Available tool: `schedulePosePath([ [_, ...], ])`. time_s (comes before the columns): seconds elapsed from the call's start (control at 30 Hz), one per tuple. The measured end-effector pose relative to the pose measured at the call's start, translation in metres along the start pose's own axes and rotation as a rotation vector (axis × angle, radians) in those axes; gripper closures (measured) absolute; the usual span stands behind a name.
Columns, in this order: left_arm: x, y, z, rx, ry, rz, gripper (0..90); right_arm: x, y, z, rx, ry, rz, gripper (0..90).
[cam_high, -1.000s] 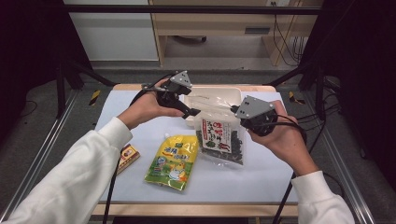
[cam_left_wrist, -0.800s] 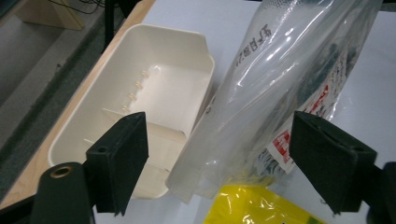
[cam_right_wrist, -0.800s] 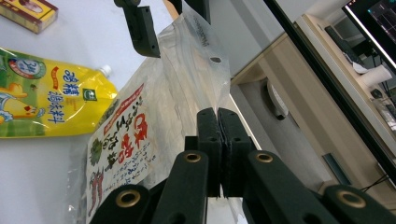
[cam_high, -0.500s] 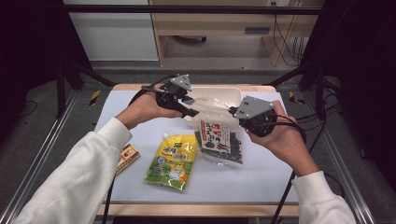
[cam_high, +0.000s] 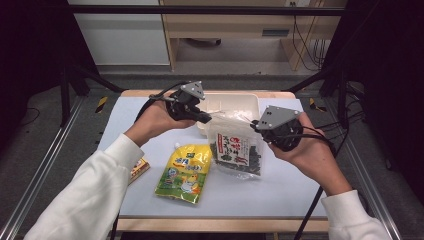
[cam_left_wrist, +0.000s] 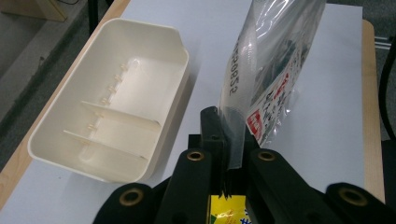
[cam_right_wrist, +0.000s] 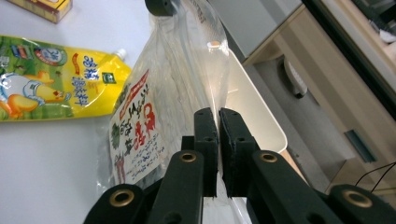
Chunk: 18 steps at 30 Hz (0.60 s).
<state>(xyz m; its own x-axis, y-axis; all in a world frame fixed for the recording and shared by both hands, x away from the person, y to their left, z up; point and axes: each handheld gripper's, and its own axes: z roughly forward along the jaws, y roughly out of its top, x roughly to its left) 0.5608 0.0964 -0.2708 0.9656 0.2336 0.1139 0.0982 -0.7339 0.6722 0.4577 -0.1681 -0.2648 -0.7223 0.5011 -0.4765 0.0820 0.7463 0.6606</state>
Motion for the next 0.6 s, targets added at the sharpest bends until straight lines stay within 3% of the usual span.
schedulePosePath([
  [0.37, -0.013, 0.011, 0.002, 0.018, -0.023, 0.049, 88.8, -0.003, -0.011, -0.008, 0.037, 0.043, 0.065, 76.3],
  [0.6, -0.017, 0.017, 0.003, 0.029, -0.022, 0.059, 88.9, -0.006, -0.006, -0.007, 0.075, 0.058, 0.101, 49.1],
])
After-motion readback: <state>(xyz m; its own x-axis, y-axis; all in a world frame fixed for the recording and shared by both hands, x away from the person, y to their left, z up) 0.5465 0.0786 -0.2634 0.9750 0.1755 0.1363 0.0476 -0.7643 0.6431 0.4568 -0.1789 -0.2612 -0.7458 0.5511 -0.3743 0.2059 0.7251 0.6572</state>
